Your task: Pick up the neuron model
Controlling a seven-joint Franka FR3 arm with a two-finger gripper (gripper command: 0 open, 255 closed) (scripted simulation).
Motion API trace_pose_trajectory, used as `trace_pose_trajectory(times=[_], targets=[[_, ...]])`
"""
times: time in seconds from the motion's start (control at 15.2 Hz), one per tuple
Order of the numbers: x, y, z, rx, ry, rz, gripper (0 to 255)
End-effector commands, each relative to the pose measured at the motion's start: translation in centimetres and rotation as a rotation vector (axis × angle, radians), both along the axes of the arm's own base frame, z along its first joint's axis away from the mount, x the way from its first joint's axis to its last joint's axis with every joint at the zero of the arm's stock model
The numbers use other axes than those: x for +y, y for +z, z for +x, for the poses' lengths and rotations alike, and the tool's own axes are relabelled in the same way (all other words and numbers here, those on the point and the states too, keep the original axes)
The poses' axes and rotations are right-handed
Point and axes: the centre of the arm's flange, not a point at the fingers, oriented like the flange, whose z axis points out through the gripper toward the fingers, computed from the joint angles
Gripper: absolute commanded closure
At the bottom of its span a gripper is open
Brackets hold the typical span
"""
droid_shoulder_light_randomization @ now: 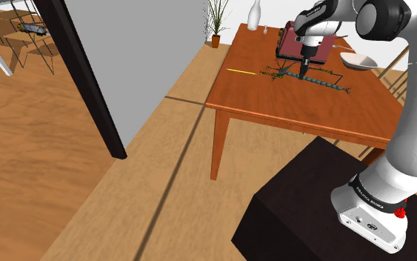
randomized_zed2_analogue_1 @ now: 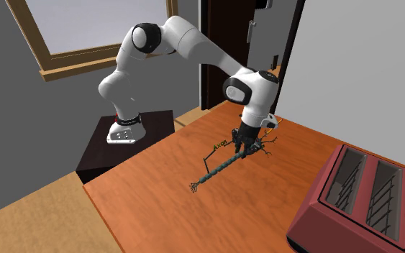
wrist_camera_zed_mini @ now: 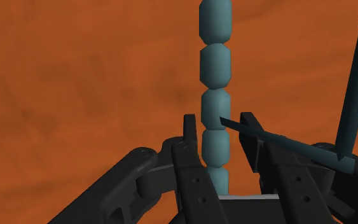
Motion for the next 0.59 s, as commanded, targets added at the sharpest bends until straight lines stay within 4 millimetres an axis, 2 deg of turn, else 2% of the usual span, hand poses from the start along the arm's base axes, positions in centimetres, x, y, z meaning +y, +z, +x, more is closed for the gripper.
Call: trace_pose_trajectory(times=[0.0,0.46,0.53], targets=[[-0.01,-0.05,-0.01,0.0,0.0,0.0,255],[-0.04,-0.08,0.03,0.0,0.0,0.0,255],[-0.04,0.45,0.03,0.0,0.0,0.0,255]])
